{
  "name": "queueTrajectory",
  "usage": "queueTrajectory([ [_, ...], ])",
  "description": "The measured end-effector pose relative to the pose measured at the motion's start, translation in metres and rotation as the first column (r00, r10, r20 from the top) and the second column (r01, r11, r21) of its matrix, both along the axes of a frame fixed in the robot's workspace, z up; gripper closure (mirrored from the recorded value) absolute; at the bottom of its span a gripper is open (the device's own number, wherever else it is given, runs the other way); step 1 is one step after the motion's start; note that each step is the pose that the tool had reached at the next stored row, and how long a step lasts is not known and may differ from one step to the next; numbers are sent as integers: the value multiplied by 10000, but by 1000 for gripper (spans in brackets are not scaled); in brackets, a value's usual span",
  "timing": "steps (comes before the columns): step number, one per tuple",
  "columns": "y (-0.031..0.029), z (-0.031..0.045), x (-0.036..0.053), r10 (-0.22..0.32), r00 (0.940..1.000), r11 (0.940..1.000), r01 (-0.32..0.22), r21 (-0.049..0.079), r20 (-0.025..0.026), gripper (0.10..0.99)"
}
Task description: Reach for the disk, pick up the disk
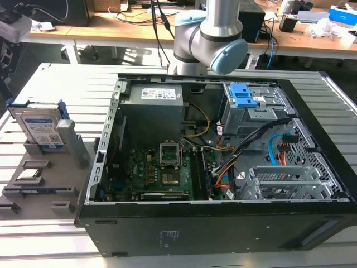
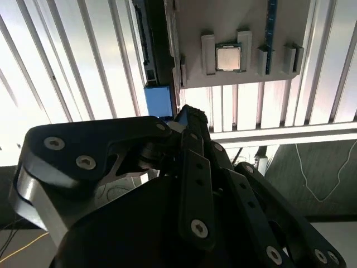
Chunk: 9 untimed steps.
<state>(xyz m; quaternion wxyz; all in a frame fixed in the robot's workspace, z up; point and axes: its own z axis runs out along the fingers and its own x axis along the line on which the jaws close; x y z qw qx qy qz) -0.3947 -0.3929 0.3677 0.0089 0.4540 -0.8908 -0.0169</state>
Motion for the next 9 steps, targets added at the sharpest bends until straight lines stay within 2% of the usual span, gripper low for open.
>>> queueTrajectory([
  [9,0,0,0,818,9967,9967,-818,0,-1,980],
])
